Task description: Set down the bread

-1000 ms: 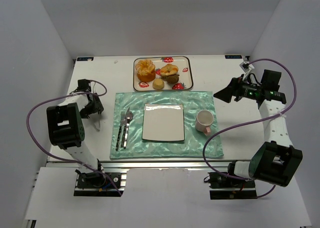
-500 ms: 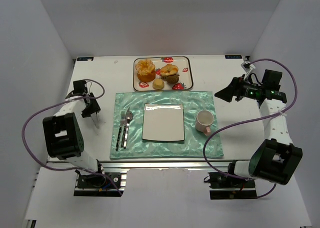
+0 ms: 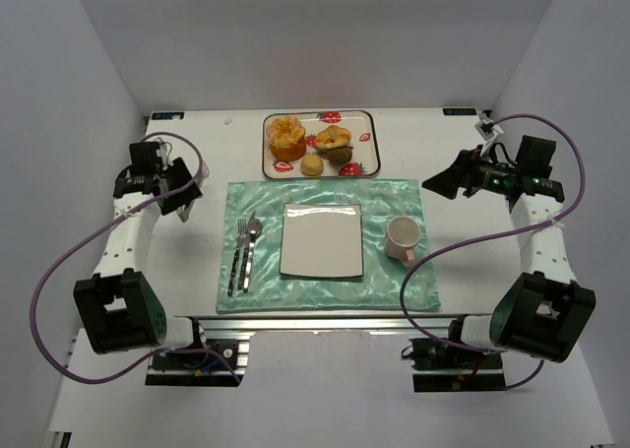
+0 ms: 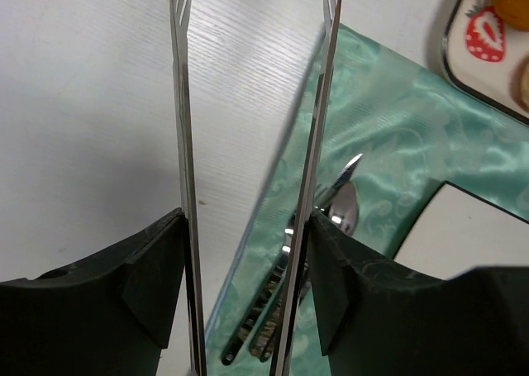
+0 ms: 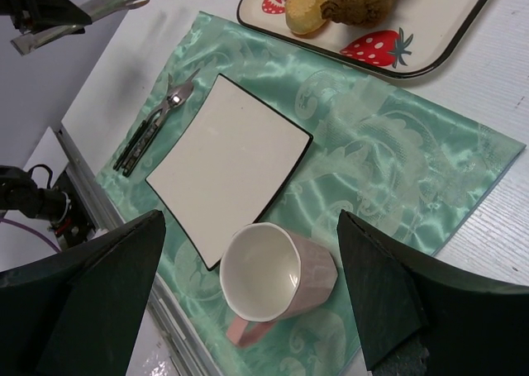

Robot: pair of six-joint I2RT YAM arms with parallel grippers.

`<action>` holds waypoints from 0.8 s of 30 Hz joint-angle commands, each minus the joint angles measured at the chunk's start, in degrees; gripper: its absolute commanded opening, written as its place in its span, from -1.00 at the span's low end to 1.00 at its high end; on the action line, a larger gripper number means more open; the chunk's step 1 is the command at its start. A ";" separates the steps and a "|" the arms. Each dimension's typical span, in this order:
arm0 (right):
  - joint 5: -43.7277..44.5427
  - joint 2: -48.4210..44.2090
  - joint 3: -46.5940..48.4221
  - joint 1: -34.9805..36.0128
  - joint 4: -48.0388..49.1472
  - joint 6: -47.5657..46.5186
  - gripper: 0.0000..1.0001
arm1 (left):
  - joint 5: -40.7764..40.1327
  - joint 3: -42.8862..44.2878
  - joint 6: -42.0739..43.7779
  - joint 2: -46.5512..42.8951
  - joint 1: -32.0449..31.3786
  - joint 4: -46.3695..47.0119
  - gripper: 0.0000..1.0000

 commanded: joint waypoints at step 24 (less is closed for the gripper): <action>-2.22 -1.30 -1.45 -0.27 3.93 2.10 0.79 | 7.73 25.00 -1.17 15.67 -28.96 -1.98 0.13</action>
